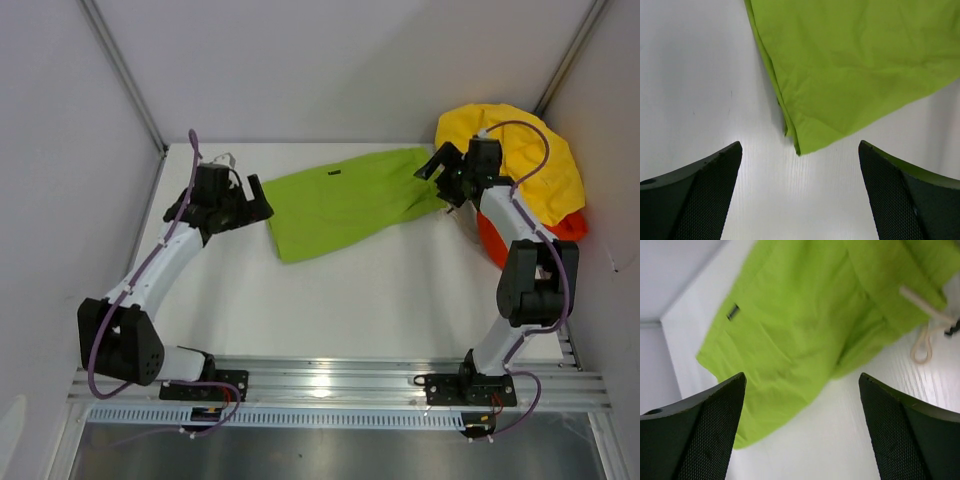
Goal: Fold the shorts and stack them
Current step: Fold the shorts
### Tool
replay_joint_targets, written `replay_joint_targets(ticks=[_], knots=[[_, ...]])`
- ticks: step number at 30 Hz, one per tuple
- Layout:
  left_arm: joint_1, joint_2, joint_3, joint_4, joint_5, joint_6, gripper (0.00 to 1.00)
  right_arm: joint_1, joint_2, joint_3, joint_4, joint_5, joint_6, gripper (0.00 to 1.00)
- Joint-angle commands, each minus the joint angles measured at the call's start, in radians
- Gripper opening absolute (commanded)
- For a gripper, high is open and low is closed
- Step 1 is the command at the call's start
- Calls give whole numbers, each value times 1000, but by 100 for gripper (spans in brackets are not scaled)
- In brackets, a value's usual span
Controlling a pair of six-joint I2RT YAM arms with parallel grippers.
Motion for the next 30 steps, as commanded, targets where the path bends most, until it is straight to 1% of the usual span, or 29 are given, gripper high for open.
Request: replay_joint_targets(ticks=[1,4,6,7,8,9,11,12,13,14,15,16,18,20,21,24,26,28,30], knots=[[-4,-114,-139,136,110,-82,99,80,-91,-117,47,16,-55,94],[-2,-169,-248,185,99,-103,99,155,-107,-167,44,80,-91,93],[-2,-183,-314,217,116,-128,99,171,-104,-200,48,69,-84,93],[-2,-188,-331,233,133,-136,99,175,-102,-215,56,48,-72,92],[-2,-194,-351,284,149,-166,99,174,-105,-233,65,46,-46,93],[-2,-194,-418,317,200,-183,99,175,-108,-252,71,52,-32,93],[-4,-193,-460,409,244,-237,99,171,-129,-321,120,78,8,95],[-5,-191,-507,432,257,-248,99,165,-136,-370,166,79,23,95],[-8,-191,-515,454,262,-254,99,157,-143,-393,189,76,40,95],[-16,-184,-525,473,260,-251,99,140,-153,-416,217,63,54,98],[-25,-176,-517,477,243,-239,99,131,-153,-431,250,62,72,98],[-36,-167,-511,452,223,-204,99,125,-153,-450,260,65,77,99],[-66,-124,-450,413,155,-171,99,103,-151,-460,274,80,83,99],[-86,-105,-419,385,119,-145,99,81,-151,-477,274,88,88,100],[-93,-95,-414,380,102,-139,99,70,-150,-483,324,82,95,99],[-129,-79,-361,334,0,-110,99,35,-131,-510,378,59,114,99],[-148,-62,-299,279,-83,-90,99,18,-114,-523,401,51,141,100],[-160,-42,-243,238,-114,-77,99,7,-84,-531,458,14,178,99],[-169,-27,-209,212,-133,-76,99,-36,-50,-531,494,5,207,100]])
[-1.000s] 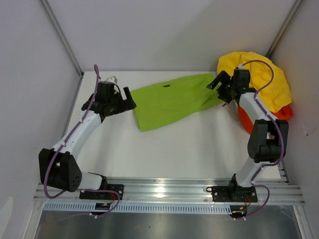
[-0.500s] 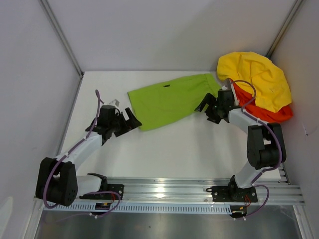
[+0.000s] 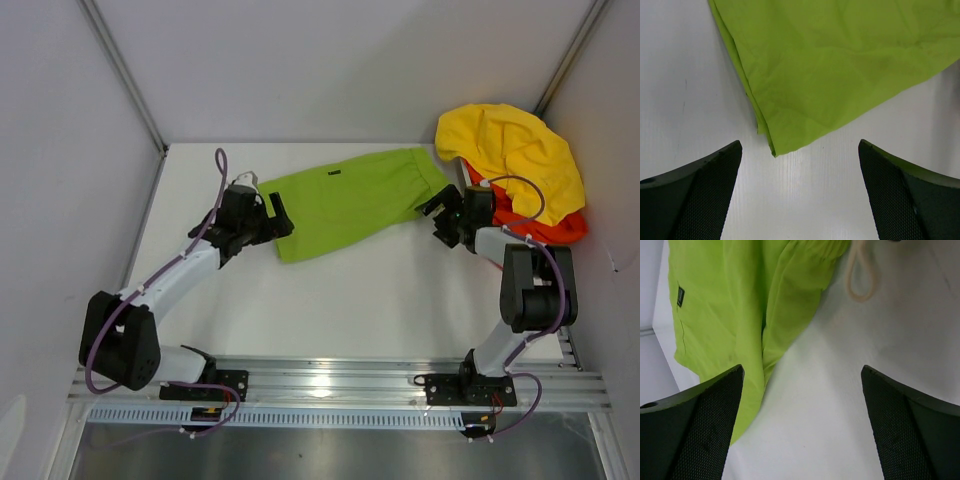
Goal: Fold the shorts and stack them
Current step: Fold the shorts
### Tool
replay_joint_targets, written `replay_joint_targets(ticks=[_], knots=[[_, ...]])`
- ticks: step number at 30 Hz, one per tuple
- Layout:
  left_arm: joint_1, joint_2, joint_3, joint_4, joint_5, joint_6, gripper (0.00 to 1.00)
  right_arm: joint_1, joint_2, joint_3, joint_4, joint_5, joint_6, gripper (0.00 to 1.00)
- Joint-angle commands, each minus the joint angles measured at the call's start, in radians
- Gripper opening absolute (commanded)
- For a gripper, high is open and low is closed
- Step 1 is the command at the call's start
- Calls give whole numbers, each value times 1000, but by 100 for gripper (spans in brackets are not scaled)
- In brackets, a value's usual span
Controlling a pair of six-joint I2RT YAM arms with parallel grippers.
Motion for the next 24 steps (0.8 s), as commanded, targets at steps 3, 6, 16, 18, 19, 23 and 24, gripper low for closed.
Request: replay_joint_targets(ticks=[3,6,16,18,19,23,24], knots=[[-48,35,124,-74,-150,53,99,-39,70,-6,174,-20,104,100],[-78,75,157,-78,-188,61,99,-37,99,13,208,17,139,99],[-93,171,203,-61,-172,59,99,-5,234,154,228,173,194,99],[-93,153,200,-68,-175,68,99,-5,275,187,224,196,203,99],[-93,147,198,-73,-176,72,99,23,287,198,222,201,215,97],[-93,104,178,-84,-179,78,99,64,307,194,231,240,229,65],[-92,86,177,-84,-179,79,99,75,298,186,234,269,229,51]])
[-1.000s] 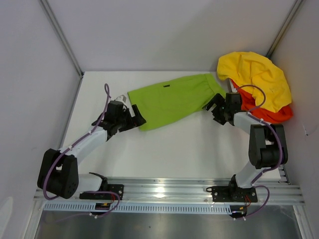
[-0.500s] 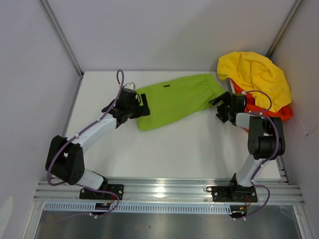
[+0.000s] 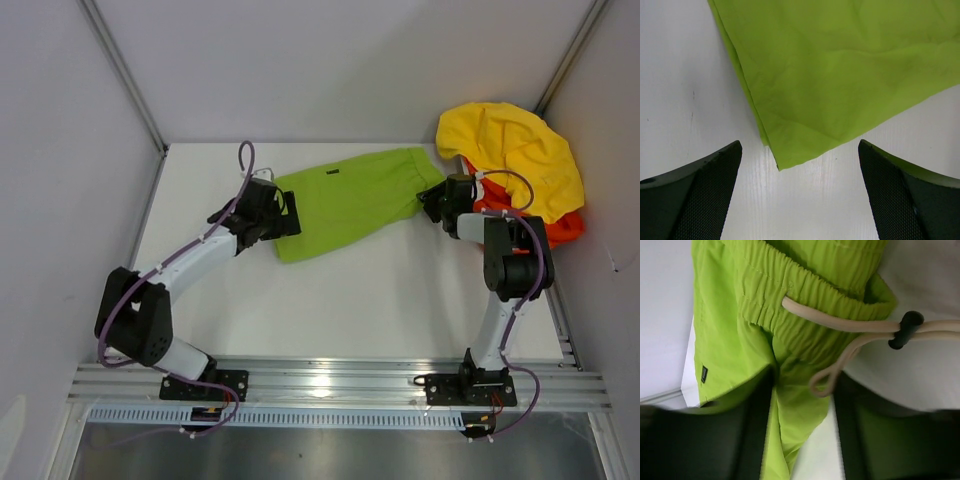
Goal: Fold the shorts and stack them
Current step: Fold the shorts
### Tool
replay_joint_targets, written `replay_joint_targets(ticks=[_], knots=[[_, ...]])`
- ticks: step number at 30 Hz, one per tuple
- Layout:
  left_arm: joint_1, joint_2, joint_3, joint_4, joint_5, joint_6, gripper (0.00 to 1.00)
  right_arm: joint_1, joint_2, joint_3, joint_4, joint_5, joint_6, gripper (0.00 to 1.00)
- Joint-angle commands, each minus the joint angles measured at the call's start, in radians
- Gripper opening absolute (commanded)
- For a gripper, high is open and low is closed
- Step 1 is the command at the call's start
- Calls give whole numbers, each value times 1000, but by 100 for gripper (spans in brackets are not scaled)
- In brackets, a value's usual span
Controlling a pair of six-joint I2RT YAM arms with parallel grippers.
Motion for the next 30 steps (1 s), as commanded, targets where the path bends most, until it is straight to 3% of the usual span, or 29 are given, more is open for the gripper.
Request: replay_joint_targets(ticks=[1,2,3,7,12,17,20,21,23,24,26,30], knots=[[-8,-90,8,9,-21,28,99,49,5,-14,18,102,36,45],[-8,-98,3,6,-19,28,99,58,-5,-28,34,110,38,39],[-8,-102,3,3,-18,28,99,77,-12,-49,39,119,38,26],[-8,-139,-1,-6,-6,27,99,126,-69,-91,36,174,41,0],[-11,-171,-15,-18,-1,28,99,231,-175,-166,-25,271,76,0],[-23,-176,-21,-14,1,31,99,431,-278,-202,-179,387,142,2],[-36,-162,-24,-15,10,34,99,478,-322,-212,-278,415,190,10],[-43,-156,-21,-12,16,34,99,482,-362,-232,-269,380,190,21],[-48,-147,-21,-12,20,37,99,483,-394,-270,-249,343,179,55],[-54,-136,-20,-12,25,39,99,482,-422,-275,-268,320,178,80],[-59,-124,-5,-12,31,42,99,479,-448,-296,-305,300,165,93],[-75,-76,37,-27,47,51,99,451,-558,-396,-267,210,153,98]])
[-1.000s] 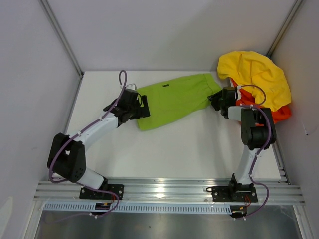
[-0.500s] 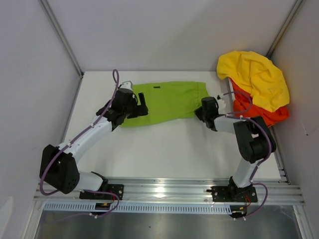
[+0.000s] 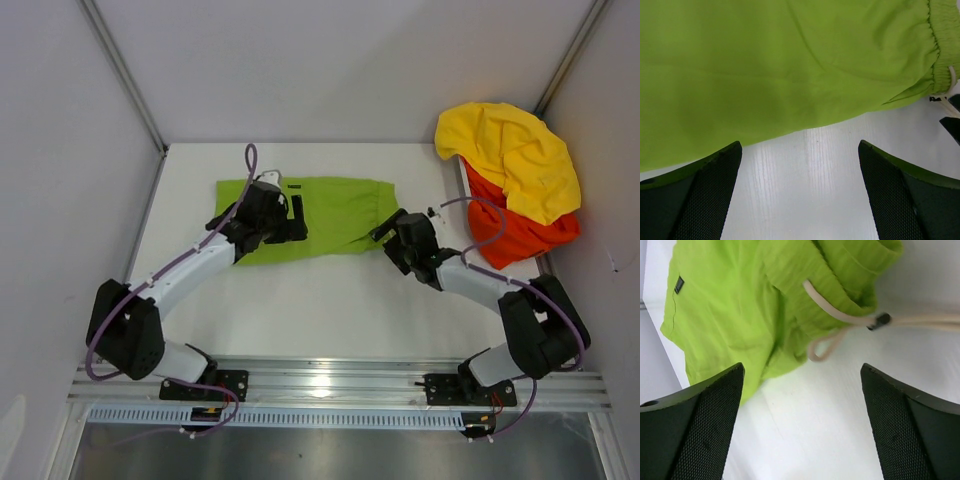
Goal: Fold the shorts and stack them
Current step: Fold the shorts
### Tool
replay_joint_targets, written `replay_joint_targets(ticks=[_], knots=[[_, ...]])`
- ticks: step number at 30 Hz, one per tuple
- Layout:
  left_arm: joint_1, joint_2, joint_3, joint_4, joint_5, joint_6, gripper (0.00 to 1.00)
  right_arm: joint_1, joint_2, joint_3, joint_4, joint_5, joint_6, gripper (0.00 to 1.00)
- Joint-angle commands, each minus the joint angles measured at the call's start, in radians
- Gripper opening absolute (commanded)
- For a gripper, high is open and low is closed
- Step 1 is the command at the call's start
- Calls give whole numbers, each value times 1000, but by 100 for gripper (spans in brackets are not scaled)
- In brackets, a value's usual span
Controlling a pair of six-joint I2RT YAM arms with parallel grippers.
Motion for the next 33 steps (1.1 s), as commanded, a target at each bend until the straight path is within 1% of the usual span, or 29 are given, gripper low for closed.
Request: replay_joint_targets(ticks=[1,3,4,7,8,11,12,14,15,16,18,20,22,23,24,26,28,33], knots=[[-23,52,59,-6,29,29,99,-33,-106,-86,11,-95,-15,98],[-37,77,93,-14,29,34,99,-82,-141,-135,39,-136,-40,99],[-43,103,102,-15,29,40,99,-100,-170,-145,37,-172,-55,99],[-60,150,160,-27,21,45,99,-176,-204,-165,46,-212,-121,99],[-69,186,200,-31,21,49,99,-193,-207,-166,53,-259,-147,99],[-78,256,254,-35,18,52,99,-254,-189,-169,91,-336,-201,99],[-78,276,295,-35,20,54,99,-266,-175,-166,112,-356,-219,99],[-80,339,327,-57,18,63,99,-298,-116,-136,125,-396,-262,99],[-81,359,376,-66,17,68,99,-309,-94,-119,123,-408,-308,99],[-80,379,390,-83,17,75,99,-317,-67,-102,131,-428,-336,99],[-80,417,421,-90,14,80,99,-343,22,-36,120,-471,-406,99],[-80,440,442,-95,14,89,99,-366,84,30,112,-502,-442,99],[-80,473,470,-103,6,94,99,-381,160,56,131,-560,-471,99],[-80,483,484,-107,5,97,99,-401,183,76,152,-578,-471,100],[-80,502,492,-110,5,98,99,-412,220,80,171,-633,-469,99],[-80,522,516,-115,3,103,99,-433,259,93,230,-696,-446,100],[-81,548,530,-115,11,105,99,-437,308,108,240,-753,-427,99],[-81,594,584,-116,35,105,99,-420,352,110,273,-782,-410,99]])
